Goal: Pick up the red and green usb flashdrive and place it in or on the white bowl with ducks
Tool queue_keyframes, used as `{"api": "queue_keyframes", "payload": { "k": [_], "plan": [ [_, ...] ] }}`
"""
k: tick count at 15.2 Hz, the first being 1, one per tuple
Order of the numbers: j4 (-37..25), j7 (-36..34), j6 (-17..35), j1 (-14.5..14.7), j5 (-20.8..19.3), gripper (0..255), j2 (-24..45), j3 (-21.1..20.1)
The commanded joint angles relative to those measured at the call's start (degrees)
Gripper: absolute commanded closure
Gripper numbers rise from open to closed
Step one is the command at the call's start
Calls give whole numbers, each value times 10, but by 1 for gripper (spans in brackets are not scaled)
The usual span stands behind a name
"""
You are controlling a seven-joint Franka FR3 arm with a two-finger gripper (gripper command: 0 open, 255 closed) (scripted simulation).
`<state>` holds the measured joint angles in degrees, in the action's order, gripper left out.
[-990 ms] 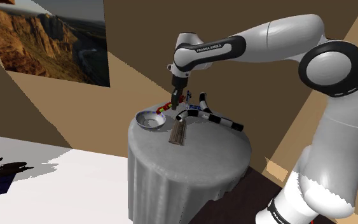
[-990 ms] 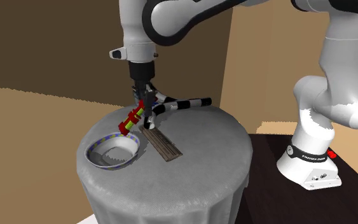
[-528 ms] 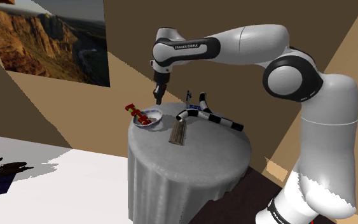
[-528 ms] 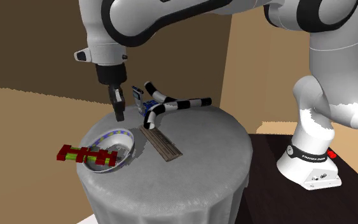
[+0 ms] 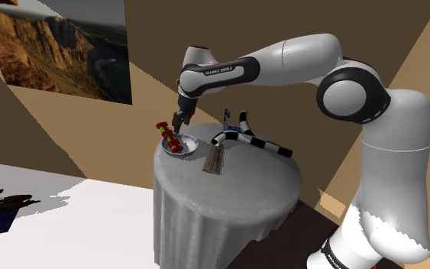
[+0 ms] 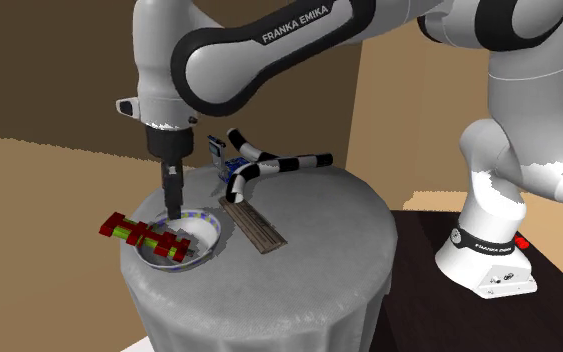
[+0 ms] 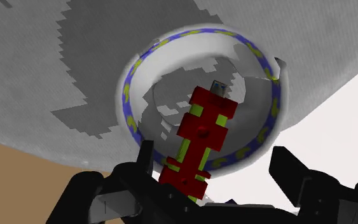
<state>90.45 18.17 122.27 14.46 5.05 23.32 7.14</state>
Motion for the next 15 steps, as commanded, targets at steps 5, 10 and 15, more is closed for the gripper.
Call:
{"api": "queue_keyframes", "payload": {
  "k": [5,10,15],
  "plan": [
    [60,-129,235,40,-8,0,37,20],
    [42,-125,252,36,-2,0,72,16],
    [36,-124,257,34,0,0,83,15]
  ]
}}
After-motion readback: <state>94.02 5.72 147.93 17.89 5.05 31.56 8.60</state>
